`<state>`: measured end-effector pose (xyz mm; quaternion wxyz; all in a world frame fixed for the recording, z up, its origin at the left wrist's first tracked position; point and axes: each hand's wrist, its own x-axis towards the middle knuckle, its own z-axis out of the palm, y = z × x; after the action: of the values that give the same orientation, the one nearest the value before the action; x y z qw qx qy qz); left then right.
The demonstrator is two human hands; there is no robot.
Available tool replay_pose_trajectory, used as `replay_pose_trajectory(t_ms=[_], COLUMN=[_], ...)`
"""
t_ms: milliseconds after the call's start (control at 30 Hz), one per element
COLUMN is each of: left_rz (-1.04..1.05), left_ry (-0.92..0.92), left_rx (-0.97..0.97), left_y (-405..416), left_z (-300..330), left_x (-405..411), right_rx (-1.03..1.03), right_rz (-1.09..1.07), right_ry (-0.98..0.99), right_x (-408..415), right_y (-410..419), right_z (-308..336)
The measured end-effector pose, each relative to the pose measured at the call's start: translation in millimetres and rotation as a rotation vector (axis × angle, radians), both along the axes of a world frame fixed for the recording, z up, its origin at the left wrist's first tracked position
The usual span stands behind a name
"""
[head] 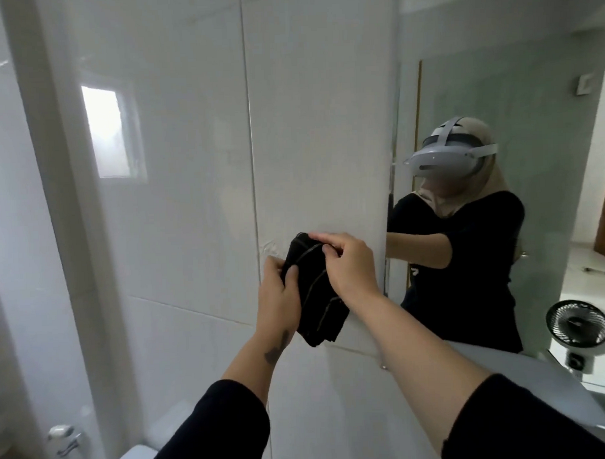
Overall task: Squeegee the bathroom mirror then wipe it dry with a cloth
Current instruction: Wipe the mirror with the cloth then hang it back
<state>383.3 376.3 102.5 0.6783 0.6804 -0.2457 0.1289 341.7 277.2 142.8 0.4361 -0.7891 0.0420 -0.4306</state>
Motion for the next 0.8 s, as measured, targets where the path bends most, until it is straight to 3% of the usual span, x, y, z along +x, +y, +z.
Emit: replay_pose_trajectory(t_ms=[167, 333, 533, 800], left_rz=[-0.252, -0.357, -0.255, 0.019], left_ry=[-0.022, -0.170, -0.405, -0.570], left_rx=[-0.147, -0.118, -0.015, 0.311], left_y=[-12.2, -30.6, -47.0, -91.3], left_z=[61.5, 108.3, 160.8, 159.0], left_x=[-47.6, -84.3, -92.9, -59.6], right_rx=[-0.142, -0.219, -0.491, -0.824], right_rz=[0.064, -0.057, -0.346, -0.831], right_ry=[-0.028, -0.134, -0.246, -0.262], right_x=[-49.8, -95.4, -120.1, -94.2], right_y=[-4.4, -25.3, -57.2, -69.3], right_z=[33.9, 74.7, 144.8, 263.0])
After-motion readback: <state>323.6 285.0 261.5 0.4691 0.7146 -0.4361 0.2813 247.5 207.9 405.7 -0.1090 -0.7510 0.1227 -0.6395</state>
